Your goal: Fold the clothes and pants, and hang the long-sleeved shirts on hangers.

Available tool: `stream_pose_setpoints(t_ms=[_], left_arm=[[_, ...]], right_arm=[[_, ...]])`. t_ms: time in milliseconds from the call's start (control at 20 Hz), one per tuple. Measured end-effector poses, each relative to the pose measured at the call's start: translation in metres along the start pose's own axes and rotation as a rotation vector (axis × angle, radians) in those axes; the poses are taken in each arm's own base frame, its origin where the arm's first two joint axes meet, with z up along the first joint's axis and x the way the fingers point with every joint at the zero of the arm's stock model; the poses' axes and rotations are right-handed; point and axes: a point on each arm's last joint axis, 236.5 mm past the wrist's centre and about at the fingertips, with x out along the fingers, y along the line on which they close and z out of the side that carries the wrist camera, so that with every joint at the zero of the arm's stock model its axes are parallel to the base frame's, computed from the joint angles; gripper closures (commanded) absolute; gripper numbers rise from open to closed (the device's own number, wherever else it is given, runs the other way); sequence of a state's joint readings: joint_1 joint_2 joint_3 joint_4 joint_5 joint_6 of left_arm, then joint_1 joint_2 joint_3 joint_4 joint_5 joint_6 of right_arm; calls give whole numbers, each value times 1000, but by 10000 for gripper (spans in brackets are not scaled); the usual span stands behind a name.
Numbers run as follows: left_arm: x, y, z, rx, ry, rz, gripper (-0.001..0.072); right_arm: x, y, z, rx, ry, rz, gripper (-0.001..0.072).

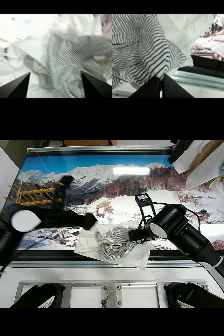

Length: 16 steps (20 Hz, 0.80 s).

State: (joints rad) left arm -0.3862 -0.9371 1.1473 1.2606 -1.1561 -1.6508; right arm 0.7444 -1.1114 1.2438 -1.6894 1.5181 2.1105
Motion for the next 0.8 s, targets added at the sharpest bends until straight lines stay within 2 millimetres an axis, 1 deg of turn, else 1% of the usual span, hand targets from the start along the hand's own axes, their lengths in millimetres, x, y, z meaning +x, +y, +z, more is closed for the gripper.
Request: stream_pose_setpoints(t_ms=[100,200,250,400,500,600,650,700,800], left_arm=[[-16,65,26,-59,-72,141,14],[-30,131,38,-124,-102,287,13],[-38,166,41,-159,-102,363,14],[-53,264,45,-258,-82,546,14],[-58,323,44,-296,-51,646,14],[-57,375,40,-326,-16,719,14],[-54,398,37,-339,-1,745,14],[-50,420,35,-350,11,767,14],[-39,458,29,-368,30,796,14]], right_arm=[[0,0,0,0,0,0,692],[0,0,0,0,0,0,693],[0,0,0,0,0,0,692],[0,0,0,0,0,0,692],[0,0,0,0,0,0,692],[0,0,0,0,0,0,692],[0,0,0,0,1,0,692],[0,0,0,0,0,0,692],[0,0,0,0,0,0,692]])
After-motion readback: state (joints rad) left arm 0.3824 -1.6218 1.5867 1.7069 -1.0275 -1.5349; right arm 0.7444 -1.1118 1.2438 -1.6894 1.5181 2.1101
